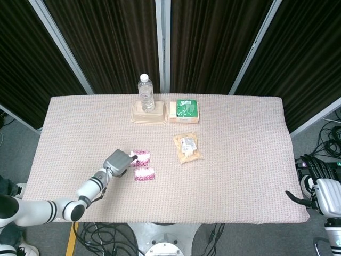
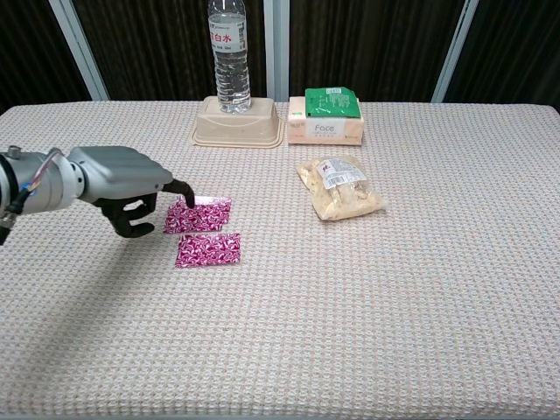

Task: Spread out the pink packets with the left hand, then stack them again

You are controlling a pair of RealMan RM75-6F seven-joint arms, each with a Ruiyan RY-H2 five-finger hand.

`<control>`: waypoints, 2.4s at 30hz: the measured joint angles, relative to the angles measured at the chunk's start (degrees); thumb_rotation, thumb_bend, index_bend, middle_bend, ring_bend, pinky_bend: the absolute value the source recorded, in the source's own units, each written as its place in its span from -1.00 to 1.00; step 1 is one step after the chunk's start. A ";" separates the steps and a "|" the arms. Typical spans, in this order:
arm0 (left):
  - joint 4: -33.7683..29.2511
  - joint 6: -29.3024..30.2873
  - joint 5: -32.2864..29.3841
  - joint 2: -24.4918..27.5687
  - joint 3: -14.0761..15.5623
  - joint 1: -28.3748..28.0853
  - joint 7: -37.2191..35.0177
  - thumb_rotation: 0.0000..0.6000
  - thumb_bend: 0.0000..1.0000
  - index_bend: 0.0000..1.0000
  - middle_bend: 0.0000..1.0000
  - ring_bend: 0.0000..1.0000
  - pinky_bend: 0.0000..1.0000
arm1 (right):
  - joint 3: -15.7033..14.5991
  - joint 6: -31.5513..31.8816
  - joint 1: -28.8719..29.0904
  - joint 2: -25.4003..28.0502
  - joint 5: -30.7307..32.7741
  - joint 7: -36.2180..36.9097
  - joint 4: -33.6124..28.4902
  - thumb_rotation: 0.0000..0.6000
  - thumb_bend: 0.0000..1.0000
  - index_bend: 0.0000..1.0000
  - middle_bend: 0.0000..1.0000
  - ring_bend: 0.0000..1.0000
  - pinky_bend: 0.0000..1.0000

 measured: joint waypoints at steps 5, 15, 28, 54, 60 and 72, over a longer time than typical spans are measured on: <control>1.70 -1.69 -0.11 -2.47 -1.68 -1.78 0.31 1.00 0.00 -0.50 0.84 0.82 0.96 | -0.04 -0.29 -0.08 0.04 0.39 0.22 0.25 0.64 -0.88 -0.83 -0.89 -1.00 -1.00; 2.62 -3.83 -4.54 -3.31 -0.47 -3.65 3.90 1.00 0.00 -0.50 0.84 0.81 0.96 | -0.05 -0.52 -0.19 -0.23 0.65 0.90 1.01 0.63 -0.88 -0.83 -0.89 -1.00 -1.00; -1.62 -1.20 -7.17 0.68 2.95 -3.24 6.87 1.00 0.00 -0.50 0.84 0.81 0.96 | -0.01 -0.10 -0.27 -0.32 0.26 1.18 1.09 0.63 -0.88 -0.83 -0.89 -1.00 -1.00; -6.51 4.03 -8.27 5.56 1.96 -0.75 2.68 1.00 -0.16 -0.42 0.82 0.81 0.95 | -0.03 0.50 -0.38 -0.20 -0.41 1.19 0.82 0.65 -0.88 -0.83 -0.89 -1.00 -1.00; -0.98 4.03 -6.75 0.99 -3.26 0.67 -5.00 1.00 -0.35 -0.31 0.82 0.81 0.95 | 0.06 -0.03 -0.07 -0.16 -0.25 1.22 0.99 0.64 -0.88 -0.83 -0.89 -1.00 -1.00; 10.54 1.36 -13.49 -9.44 -7.70 -1.16 -3.69 1.00 -0.56 -0.21 0.84 0.81 0.95 | 0.03 -0.87 0.20 -0.31 0.23 1.85 1.83 0.63 -0.88 -0.83 -0.89 -1.00 -1.00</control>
